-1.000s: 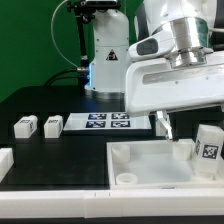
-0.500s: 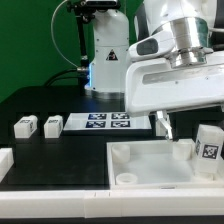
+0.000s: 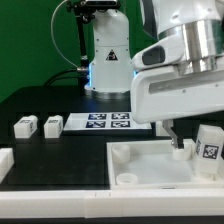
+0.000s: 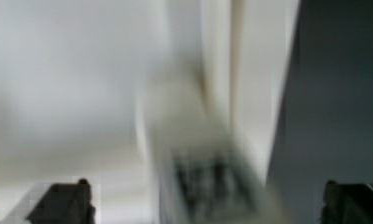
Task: Assemble one leg
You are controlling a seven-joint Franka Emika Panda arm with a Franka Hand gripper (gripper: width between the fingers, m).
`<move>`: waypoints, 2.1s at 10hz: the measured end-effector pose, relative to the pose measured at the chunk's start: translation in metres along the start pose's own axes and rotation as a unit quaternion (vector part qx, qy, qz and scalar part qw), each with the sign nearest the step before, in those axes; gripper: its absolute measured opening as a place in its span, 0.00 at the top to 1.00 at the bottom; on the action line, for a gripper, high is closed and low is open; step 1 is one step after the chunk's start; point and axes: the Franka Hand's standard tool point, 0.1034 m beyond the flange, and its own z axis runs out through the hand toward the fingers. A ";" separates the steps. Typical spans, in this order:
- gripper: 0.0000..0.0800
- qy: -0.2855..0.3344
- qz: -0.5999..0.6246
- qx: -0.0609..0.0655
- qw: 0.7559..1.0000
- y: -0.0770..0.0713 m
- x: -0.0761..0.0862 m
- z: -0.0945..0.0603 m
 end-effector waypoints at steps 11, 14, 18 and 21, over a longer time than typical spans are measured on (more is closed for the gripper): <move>0.64 -0.059 0.075 -0.001 0.995 0.003 -0.014 0.005; 0.64 -0.066 0.219 -0.004 0.974 0.001 -0.018 0.007; 0.64 -0.095 0.488 -0.004 0.868 -0.006 -0.010 0.012; 0.64 -0.095 0.577 -0.002 0.811 -0.006 -0.007 0.011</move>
Offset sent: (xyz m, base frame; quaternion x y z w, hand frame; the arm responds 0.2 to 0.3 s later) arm 0.0000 0.0000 0.0000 0.0000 0.0000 0.0000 1.0000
